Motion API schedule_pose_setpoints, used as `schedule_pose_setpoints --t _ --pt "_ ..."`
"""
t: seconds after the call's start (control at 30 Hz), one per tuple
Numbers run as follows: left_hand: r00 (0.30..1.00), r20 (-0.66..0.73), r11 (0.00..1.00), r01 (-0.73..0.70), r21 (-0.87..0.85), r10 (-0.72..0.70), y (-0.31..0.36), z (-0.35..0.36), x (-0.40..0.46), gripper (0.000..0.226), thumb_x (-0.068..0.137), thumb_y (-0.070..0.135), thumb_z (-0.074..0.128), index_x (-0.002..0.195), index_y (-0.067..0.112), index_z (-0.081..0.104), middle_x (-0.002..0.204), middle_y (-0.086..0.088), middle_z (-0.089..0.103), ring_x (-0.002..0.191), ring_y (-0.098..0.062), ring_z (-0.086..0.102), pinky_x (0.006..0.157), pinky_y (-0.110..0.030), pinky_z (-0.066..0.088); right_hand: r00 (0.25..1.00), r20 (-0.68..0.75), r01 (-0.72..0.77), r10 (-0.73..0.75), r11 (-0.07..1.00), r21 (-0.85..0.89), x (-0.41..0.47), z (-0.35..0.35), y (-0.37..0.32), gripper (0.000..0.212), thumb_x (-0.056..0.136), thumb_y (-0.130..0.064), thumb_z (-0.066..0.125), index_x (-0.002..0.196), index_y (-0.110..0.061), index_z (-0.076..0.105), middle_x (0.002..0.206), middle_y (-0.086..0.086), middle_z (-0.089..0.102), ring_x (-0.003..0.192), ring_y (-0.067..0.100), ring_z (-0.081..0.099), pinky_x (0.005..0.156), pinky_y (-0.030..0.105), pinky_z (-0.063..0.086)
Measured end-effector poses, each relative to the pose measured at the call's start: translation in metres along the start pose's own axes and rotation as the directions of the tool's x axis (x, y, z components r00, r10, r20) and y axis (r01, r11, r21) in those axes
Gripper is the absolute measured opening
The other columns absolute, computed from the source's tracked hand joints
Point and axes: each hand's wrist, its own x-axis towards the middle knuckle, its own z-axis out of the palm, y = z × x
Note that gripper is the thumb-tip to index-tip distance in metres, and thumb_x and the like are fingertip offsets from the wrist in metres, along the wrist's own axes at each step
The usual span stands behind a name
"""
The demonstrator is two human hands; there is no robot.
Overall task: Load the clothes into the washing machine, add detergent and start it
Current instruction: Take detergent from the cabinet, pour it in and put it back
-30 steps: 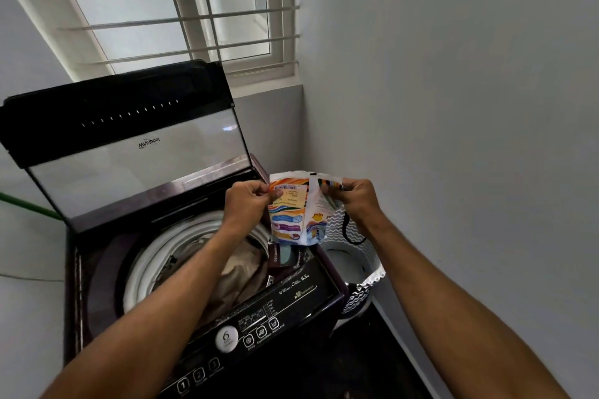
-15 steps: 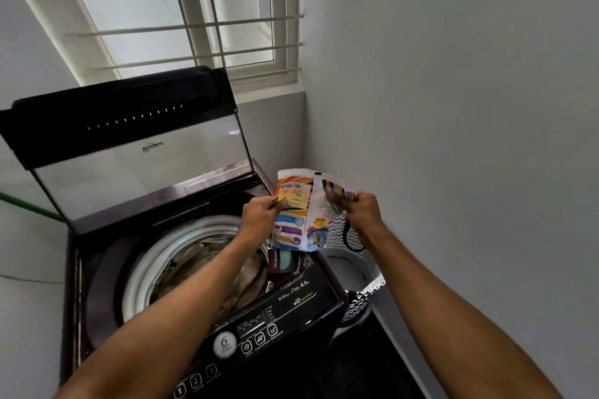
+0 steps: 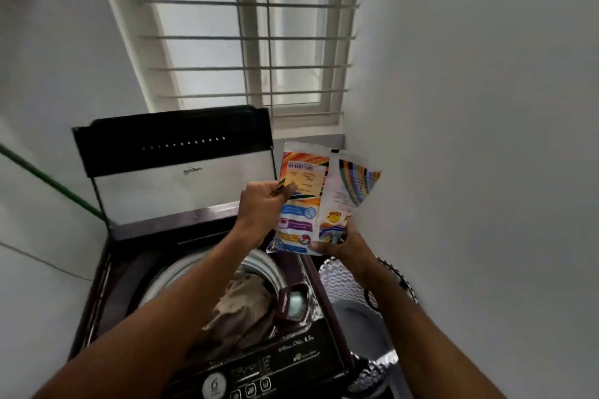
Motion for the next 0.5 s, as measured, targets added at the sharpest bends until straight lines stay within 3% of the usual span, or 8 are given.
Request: schedule_pose_setpoints --t 0.13,0.23,0.4,0.5 --pt "0.998 -0.048 0.999 -0.028 -0.032 0.026 0.032 -0.025 0.010 0.019 0.091 0.024 0.068 0.098 0.008 0.074 0.092 -0.008 0.077 0.082 -0.024 0.076 0.076 -0.048 0.061 0.980 0.165 0.126 -0.114 0.990 -0.065 0.020 0.017 -0.042 0.066 0.071 0.001 0.084 0.128 -0.006 0.050 0.117 0.010 0.070 0.107 0.027 0.069 0.085 0.036 0.058" --pt "0.988 -0.151 0.998 -0.045 -0.041 0.038 0.054 -0.047 0.017 0.014 0.092 0.023 0.068 0.095 0.011 0.074 0.093 -0.008 0.077 0.084 -0.024 0.075 0.078 -0.049 0.061 0.966 0.176 0.217 -0.192 0.967 -0.135 0.036 0.037 -0.070 0.051 0.071 0.001 0.083 0.116 -0.006 0.060 0.103 0.005 0.075 0.094 0.016 0.072 0.073 0.023 0.057" --pt "0.945 -0.320 0.997 -0.070 0.024 0.074 0.095 -0.086 0.020 0.012 0.092 0.027 0.067 0.097 0.016 0.070 0.092 -0.003 0.077 0.081 -0.018 0.076 0.075 -0.045 0.062 0.936 0.218 0.296 -0.275 0.953 -0.070 0.064 0.088 -0.102 0.053 0.069 -0.007 0.086 0.116 -0.006 0.061 0.104 0.005 0.075 0.094 0.019 0.073 0.075 0.028 0.058" --pt "0.918 -0.382 0.994 -0.100 0.038 0.107 0.116 -0.114 0.018 0.022 0.092 0.021 0.069 0.112 0.012 0.064 0.103 -0.003 0.075 0.085 -0.017 0.075 0.076 -0.044 0.062 0.918 0.275 0.294 -0.287 0.956 0.017 0.074 0.122 -0.122 0.050 0.074 -0.002 0.082 0.118 -0.001 0.059 0.105 0.010 0.074 0.088 0.019 0.073 0.063 0.023 0.056"
